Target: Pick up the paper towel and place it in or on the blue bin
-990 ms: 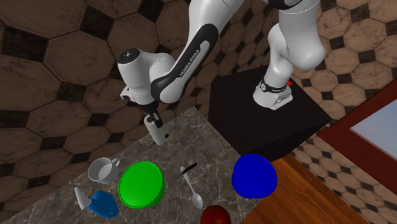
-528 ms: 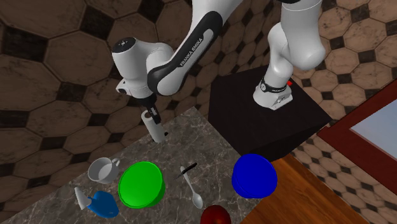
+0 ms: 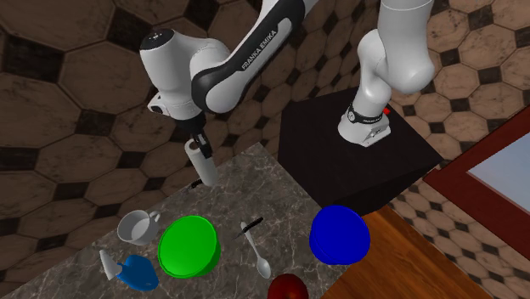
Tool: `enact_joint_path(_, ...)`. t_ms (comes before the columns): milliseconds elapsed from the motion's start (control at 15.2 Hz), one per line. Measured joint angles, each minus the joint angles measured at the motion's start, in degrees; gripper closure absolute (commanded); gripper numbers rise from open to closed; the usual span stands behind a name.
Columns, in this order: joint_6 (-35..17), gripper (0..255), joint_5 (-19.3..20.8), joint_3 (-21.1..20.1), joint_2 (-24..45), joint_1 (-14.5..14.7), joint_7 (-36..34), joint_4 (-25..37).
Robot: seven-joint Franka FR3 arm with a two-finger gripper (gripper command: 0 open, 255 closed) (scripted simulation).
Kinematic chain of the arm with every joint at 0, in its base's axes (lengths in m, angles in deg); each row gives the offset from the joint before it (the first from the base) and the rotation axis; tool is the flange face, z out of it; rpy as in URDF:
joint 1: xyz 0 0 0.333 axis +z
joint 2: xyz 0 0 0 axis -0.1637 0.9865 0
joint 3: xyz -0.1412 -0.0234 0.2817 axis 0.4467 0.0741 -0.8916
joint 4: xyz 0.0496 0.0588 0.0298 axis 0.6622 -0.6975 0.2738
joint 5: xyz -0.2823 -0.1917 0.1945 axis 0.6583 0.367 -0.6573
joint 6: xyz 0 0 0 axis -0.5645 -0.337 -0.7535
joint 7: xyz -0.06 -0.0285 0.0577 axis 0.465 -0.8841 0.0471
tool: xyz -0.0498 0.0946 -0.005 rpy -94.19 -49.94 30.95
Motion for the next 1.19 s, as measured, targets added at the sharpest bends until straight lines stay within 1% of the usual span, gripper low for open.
enact_joint_path(594,5.61,255,0.43,0.12,-3.27,0.13,-0.54,2.35)
enact_joint_path(1188,12.00,255,0.76,0.23,-5.54,0.11,-0.90,6.48)
